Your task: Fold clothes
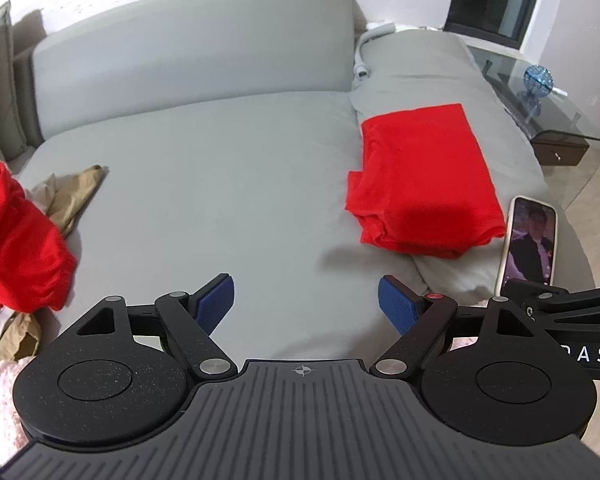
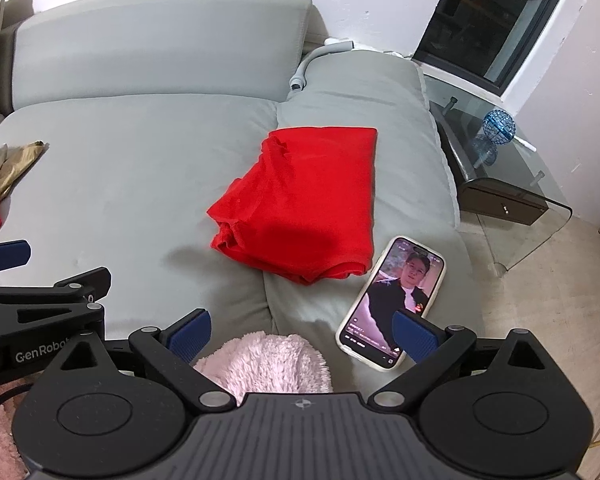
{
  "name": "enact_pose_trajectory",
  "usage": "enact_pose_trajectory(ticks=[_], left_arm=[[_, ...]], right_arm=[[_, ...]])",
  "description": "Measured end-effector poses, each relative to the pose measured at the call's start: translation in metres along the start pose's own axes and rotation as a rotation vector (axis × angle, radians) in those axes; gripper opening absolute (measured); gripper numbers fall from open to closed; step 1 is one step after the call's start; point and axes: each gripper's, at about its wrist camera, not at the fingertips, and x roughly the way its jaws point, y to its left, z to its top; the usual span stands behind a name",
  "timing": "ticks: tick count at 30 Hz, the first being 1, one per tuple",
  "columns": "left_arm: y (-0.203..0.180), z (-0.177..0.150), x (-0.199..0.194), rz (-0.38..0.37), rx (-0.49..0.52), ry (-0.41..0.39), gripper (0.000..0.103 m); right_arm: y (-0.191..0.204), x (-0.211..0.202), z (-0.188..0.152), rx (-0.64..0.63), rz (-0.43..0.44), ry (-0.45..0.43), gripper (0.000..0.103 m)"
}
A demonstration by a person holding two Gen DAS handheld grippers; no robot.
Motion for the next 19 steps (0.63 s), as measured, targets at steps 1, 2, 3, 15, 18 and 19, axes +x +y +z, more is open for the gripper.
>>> enact_pose_trajectory(ticks=[1,2,3,15,18,19], left_arm=[[0.0002,0.0,0.0,0.002,0.0,-0.001,0.084],[0.0002,0.0002,0.0002,0.003,0.001,-0.002,0.084],[0.0,0.0003,0.0004,0.003,0.002,-0.002,0.084],[-0.0025,-0.0008,0.001,0.003,0.003,-0.001,0.084],[-0.0021,-0.0009,0.0007,0.006,0.002,-0.004,0.084],[-0.0021,-0.0005,0.0007,0.007,0.003,-0.004,0.084]], right_arm=[[-0.0003,0.0002,0.0004,0.0,0.001,0.0,0.098],[-0.0001,0.0002,0.0007,-0.001,0.001,-0.001,0.098],[0.0002,-0.0001,0.0009,-0.003,0.0,-0.002,0.098],[-0.0029,0.0001,-0.0001,-0.001,-0.003,0.002,0.099],[-0.0023,0.0,-0.0003,-0.003,-0.002,0.002,0.099],[-0.0022,0.0001,-0.0003,-0.004,-0.003,0.002,0.099]])
